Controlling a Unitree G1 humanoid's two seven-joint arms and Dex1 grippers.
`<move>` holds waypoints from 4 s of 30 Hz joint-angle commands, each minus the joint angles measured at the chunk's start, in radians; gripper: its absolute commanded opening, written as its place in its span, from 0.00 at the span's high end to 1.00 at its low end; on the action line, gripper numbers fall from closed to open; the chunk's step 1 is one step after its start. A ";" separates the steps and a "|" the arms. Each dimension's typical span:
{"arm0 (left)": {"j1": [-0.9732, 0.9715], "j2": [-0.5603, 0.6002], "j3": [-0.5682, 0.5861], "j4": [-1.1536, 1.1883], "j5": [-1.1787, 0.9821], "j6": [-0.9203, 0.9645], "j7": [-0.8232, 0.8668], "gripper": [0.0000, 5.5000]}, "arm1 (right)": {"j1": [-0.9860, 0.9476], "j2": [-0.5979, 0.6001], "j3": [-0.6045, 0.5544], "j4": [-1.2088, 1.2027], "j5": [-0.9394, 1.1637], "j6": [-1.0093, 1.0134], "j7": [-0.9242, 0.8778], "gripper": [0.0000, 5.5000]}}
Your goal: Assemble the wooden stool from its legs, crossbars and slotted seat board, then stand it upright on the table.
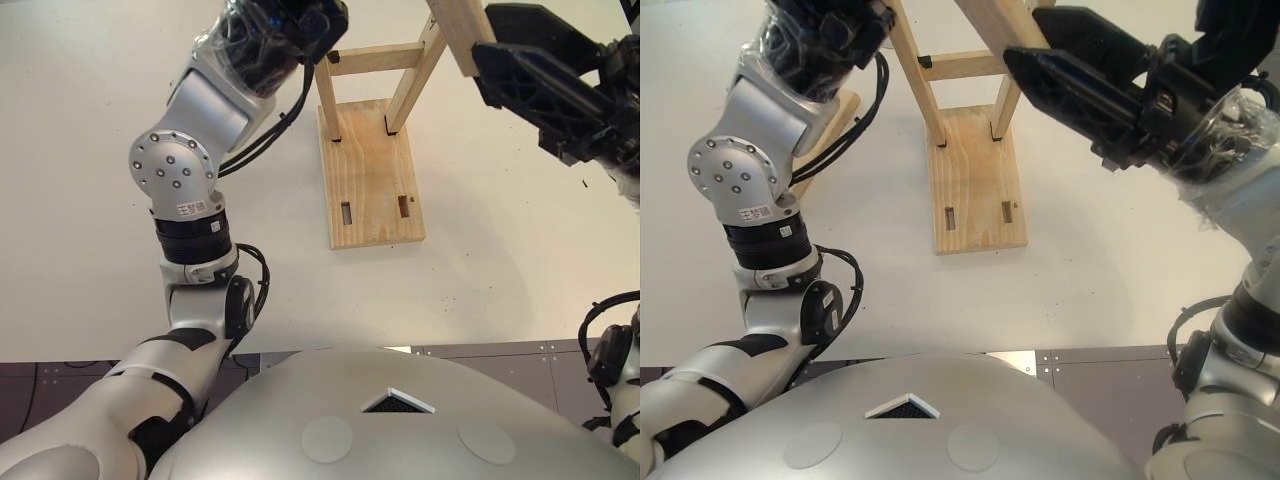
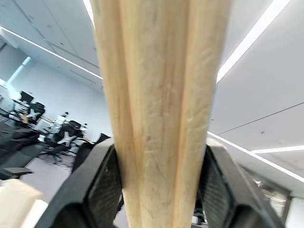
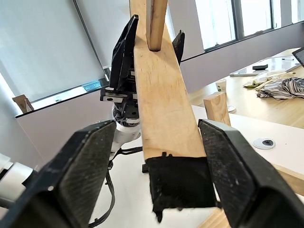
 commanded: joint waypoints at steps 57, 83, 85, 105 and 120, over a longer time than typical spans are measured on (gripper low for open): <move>0.626 0.333 -0.355 -0.010 0.825 -0.512 -0.470 0.62 | 0.236 -0.005 -0.016 0.352 -0.646 -0.163 0.278 0.35; 0.555 0.546 -0.237 -0.062 0.882 -0.524 -0.437 0.34 | 0.316 0.040 -0.026 0.312 -0.677 -0.185 0.252 0.35; 0.551 0.609 -0.207 0.024 0.922 -0.566 -0.465 0.28 | 0.336 0.042 -0.033 0.304 -0.680 -0.191 0.244 0.35; 0.354 0.552 -0.089 0.625 1.069 -0.414 -0.158 0.28 | 0.348 0.074 -0.023 0.305 -0.714 -0.207 0.222 0.35; 0.070 0.442 0.072 0.416 0.805 -0.256 -0.174 0.63 | 0.184 0.084 -0.125 0.295 -0.583 -0.162 0.165 0.35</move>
